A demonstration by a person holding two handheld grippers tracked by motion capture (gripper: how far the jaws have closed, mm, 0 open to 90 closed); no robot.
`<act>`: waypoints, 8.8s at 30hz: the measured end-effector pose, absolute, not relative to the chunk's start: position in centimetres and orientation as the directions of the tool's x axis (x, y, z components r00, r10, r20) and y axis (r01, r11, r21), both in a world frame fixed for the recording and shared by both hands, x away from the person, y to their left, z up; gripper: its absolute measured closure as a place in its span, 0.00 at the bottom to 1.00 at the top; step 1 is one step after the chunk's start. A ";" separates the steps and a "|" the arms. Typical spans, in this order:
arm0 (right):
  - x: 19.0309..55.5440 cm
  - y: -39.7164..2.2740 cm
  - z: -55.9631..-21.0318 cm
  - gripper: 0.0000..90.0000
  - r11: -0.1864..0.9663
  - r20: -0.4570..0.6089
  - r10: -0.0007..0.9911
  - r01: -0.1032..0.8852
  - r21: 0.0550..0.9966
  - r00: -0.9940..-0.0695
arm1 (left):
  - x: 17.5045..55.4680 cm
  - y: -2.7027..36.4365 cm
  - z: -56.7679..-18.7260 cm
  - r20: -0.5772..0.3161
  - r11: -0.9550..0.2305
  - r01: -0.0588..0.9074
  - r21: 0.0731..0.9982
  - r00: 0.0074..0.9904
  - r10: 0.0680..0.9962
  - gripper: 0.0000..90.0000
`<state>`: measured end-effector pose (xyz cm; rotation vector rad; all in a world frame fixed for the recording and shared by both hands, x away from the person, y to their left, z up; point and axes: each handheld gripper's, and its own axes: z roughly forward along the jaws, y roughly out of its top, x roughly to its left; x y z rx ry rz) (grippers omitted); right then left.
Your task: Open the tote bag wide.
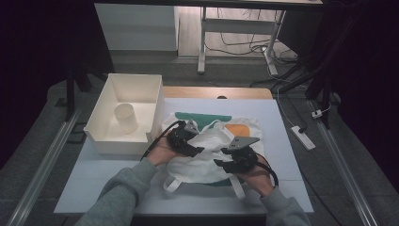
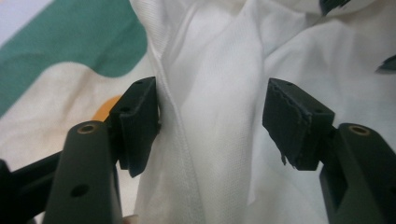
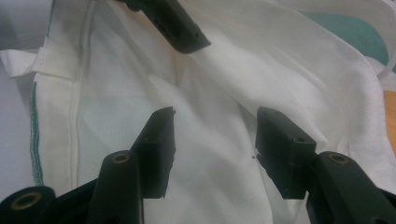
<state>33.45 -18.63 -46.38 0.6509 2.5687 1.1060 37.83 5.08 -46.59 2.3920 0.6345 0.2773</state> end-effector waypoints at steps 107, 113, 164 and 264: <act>28.6 -20.5 -45.2 0.64 0.602 -0.091 0.472 0.245 0.760 -0.877 | 39.0 7.2 -45.7 -0.012 -0.501 0.388 0.774 0.799 0.602 0.94; 29.2 -20.8 -45.1 0.57 0.616 -0.141 0.538 0.273 0.739 -0.831 | 39.0 7.1 -45.9 -0.015 -0.506 0.395 0.767 0.799 0.601 0.94; 40.6 -22.3 -47.7 0.97 0.498 -0.136 0.768 0.450 0.741 -0.626 | 39.5 5.0 -47.7 0.066 -0.593 0.368 0.716 0.810 0.582 0.93; 34.8 -16.0 -49.1 1.00 0.767 -0.081 0.494 0.390 0.510 -0.866 | 39.9 5.9 -48.1 0.052 -0.519 0.391 0.760 0.759 0.649 0.93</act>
